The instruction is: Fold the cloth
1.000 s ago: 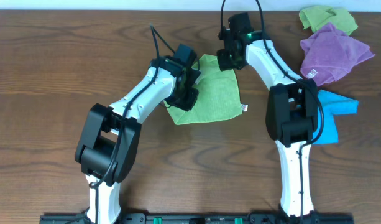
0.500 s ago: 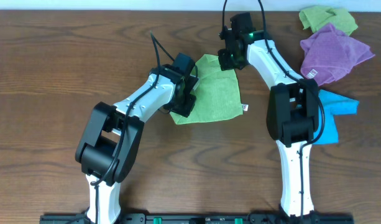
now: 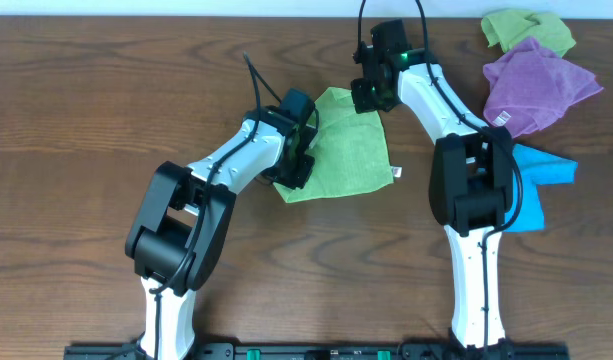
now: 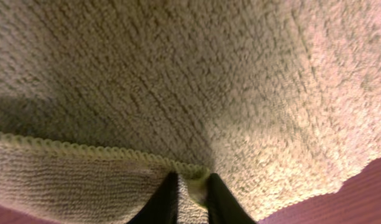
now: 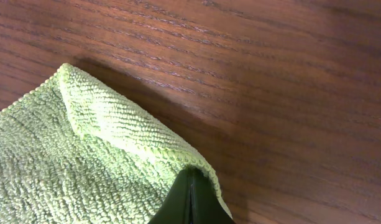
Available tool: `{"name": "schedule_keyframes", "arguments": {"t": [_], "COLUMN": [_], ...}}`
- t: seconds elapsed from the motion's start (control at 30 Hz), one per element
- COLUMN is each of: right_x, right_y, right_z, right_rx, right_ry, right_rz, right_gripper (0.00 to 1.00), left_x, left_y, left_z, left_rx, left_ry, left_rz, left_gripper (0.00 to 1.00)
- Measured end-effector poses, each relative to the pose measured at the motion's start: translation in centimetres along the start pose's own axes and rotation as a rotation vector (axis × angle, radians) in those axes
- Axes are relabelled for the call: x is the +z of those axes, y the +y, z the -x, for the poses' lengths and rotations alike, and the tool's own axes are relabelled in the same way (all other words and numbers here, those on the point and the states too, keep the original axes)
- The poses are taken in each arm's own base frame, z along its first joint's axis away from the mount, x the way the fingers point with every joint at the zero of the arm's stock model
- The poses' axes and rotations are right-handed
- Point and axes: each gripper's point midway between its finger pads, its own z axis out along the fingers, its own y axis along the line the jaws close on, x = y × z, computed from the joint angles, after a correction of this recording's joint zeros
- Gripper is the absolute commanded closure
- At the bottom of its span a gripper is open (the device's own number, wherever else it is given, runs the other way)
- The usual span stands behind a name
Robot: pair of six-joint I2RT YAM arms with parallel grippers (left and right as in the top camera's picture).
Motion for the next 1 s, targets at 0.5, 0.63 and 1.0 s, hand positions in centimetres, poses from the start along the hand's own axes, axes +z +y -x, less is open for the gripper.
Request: {"name": "schedule_keyframes", "arguments": {"t": [0.5,0.63,1.0], "right_x": [0.0,0.0,0.0], "right_y": [0.0,0.0,0.0], "right_z": [0.0,0.0,0.0], "right_rx": [0.0,0.0,0.0], "right_ry": [0.0,0.0,0.0], "right_rz": [0.0,0.0,0.001], "right_gripper": [0.99,0.99,0.99], "left_x": [-0.4,-1.0,-2.4], "left_y": [0.6,1.4,4.2], "left_z": [-4.1,-5.3,-6.4], "left_rx": [-0.06,-0.123,-0.27], "left_ry": [0.168,0.221,0.266], "left_rz": [0.036,0.07,0.134], "left_gripper": [0.94,0.94,0.94]}}
